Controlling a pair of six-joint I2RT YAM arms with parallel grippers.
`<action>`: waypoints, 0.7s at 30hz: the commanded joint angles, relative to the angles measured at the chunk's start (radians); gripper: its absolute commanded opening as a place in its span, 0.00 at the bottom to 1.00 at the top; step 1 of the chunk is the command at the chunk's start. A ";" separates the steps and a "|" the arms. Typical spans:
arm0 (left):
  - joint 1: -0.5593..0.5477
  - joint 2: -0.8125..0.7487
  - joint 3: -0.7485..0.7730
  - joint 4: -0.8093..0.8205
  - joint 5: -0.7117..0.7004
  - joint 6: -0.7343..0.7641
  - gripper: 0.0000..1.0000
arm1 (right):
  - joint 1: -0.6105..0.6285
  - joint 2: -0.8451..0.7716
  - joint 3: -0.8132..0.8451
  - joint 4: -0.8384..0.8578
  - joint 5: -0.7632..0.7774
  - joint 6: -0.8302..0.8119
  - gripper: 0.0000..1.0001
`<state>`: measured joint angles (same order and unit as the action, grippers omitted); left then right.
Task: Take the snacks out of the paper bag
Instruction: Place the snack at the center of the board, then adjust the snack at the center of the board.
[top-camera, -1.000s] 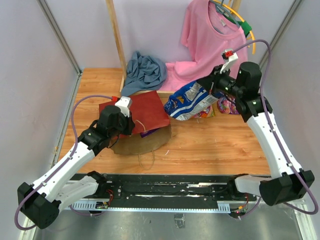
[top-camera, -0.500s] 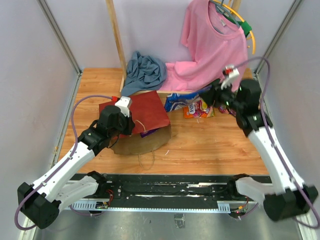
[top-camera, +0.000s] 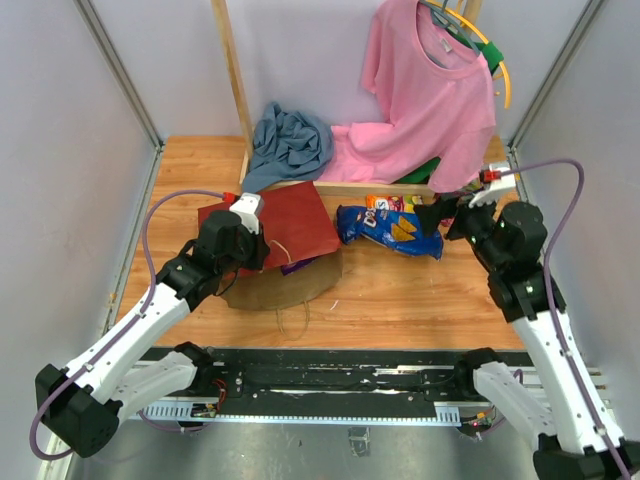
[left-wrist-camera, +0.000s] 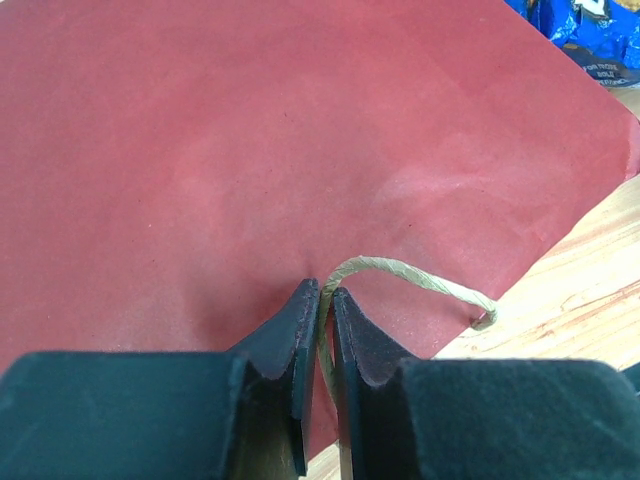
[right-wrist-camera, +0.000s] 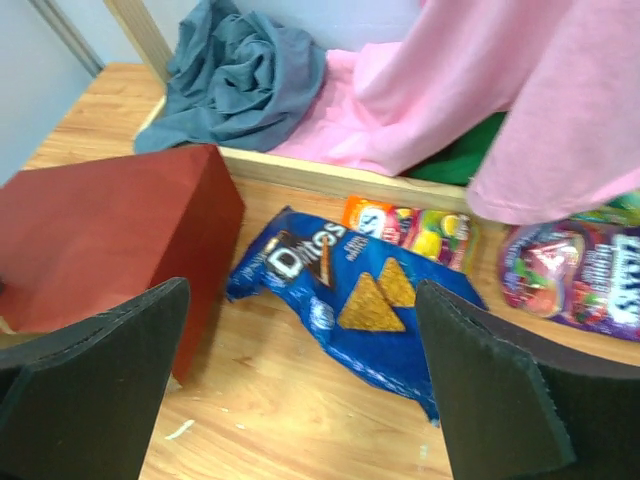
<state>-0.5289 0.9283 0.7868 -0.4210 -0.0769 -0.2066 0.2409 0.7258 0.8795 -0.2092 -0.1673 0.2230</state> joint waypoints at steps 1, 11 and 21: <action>0.009 -0.005 0.005 0.001 -0.009 0.001 0.16 | 0.012 0.160 0.055 0.028 -0.116 0.103 0.88; 0.010 0.010 0.007 0.001 -0.004 0.003 0.17 | 0.084 0.637 0.233 0.148 -0.200 0.175 0.73; 0.010 0.006 0.005 0.003 0.001 0.004 0.17 | 0.241 0.774 0.283 -0.102 0.031 -0.040 0.71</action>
<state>-0.5255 0.9367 0.7868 -0.4210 -0.0769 -0.2066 0.4572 1.4876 1.2030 -0.2249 -0.2405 0.2649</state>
